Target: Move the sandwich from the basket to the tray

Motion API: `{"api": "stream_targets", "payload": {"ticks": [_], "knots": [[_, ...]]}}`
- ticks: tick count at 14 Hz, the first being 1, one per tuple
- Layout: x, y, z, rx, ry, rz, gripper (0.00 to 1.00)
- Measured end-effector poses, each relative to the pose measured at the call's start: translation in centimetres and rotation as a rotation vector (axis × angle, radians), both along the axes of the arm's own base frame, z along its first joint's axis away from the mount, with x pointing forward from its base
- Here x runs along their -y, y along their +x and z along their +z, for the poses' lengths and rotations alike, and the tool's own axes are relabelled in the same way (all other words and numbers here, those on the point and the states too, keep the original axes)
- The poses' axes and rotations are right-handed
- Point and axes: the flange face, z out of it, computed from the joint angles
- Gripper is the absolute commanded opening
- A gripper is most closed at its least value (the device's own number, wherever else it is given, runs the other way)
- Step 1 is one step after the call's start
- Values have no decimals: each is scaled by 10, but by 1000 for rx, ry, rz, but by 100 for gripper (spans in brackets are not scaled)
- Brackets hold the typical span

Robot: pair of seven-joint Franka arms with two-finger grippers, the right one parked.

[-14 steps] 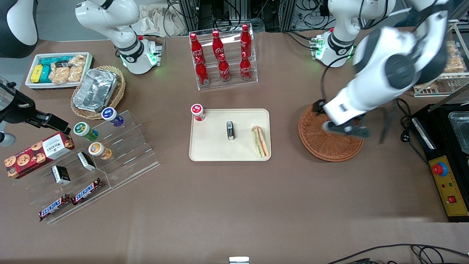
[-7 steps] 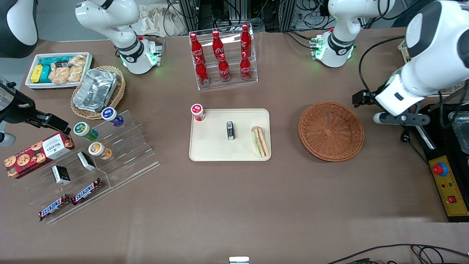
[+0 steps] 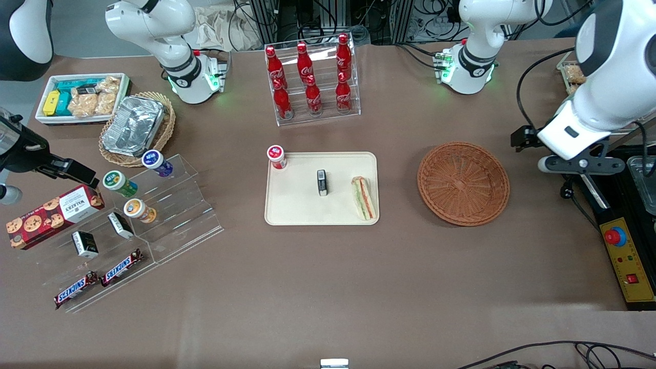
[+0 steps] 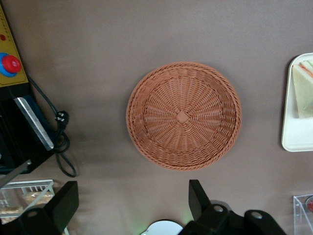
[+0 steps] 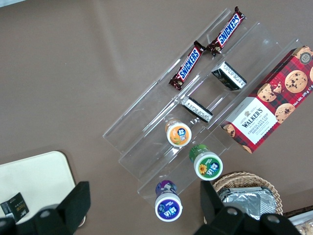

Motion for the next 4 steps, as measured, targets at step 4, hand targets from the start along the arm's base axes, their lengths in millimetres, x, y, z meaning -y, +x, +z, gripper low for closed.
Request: {"api": "stream_targets", "payload": {"ticks": [4], "knots": [[-49, 4, 31, 33, -73, 15, 100]]}}
